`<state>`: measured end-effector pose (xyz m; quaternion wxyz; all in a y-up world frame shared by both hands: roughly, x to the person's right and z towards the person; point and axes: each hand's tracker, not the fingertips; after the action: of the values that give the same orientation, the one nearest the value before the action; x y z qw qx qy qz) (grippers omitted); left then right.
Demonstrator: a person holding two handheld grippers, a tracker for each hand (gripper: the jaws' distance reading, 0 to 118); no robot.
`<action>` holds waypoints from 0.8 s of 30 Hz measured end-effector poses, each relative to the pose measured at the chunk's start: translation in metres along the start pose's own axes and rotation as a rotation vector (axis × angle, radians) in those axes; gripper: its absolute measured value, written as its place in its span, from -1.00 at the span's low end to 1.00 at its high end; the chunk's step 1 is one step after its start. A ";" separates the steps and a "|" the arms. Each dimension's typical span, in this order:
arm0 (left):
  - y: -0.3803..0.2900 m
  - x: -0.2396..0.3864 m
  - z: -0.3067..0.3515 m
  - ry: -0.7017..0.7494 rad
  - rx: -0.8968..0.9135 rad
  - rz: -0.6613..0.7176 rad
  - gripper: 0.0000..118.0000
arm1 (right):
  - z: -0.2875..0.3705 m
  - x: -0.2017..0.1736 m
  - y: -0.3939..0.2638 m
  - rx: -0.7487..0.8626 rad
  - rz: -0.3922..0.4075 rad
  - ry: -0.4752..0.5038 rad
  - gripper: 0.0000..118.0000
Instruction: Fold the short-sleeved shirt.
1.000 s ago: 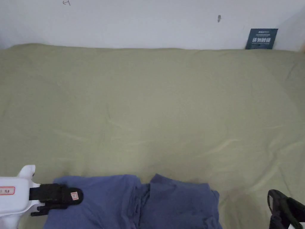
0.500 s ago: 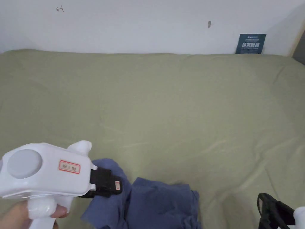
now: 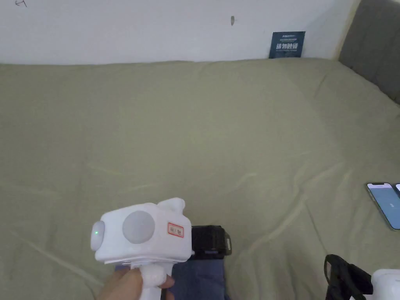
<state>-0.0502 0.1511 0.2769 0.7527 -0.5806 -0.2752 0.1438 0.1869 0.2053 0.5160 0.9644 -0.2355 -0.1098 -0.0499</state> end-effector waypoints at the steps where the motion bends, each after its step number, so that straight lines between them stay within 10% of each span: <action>1: 0.000 -0.006 0.008 -0.046 0.015 0.023 0.96 | -0.001 0.001 0.000 -0.002 0.000 0.000 -1.00; 3: -0.004 -0.020 0.027 -0.131 0.065 0.053 0.68 | -0.004 0.003 -0.002 -0.008 -0.004 -0.001 -1.00; 5: -0.010 -0.026 0.040 -0.169 0.086 0.057 -1.00 | -0.009 0.002 -0.004 -0.019 -0.009 0.008 -1.00; 17: -0.068 -0.073 -0.080 -0.352 -0.107 0.011 -1.00 | -0.011 -0.011 -0.013 -0.070 -0.012 0.076 -1.00; 24: -0.045 -0.072 -0.012 -0.432 -0.032 0.058 -1.00 | -0.036 -0.028 -0.002 -0.147 0.017 0.290 -1.00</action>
<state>-0.1058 0.0898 0.2996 0.6623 -0.5559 -0.4157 0.2820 0.1666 0.1877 0.4794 0.9507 -0.2966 0.0363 -0.0832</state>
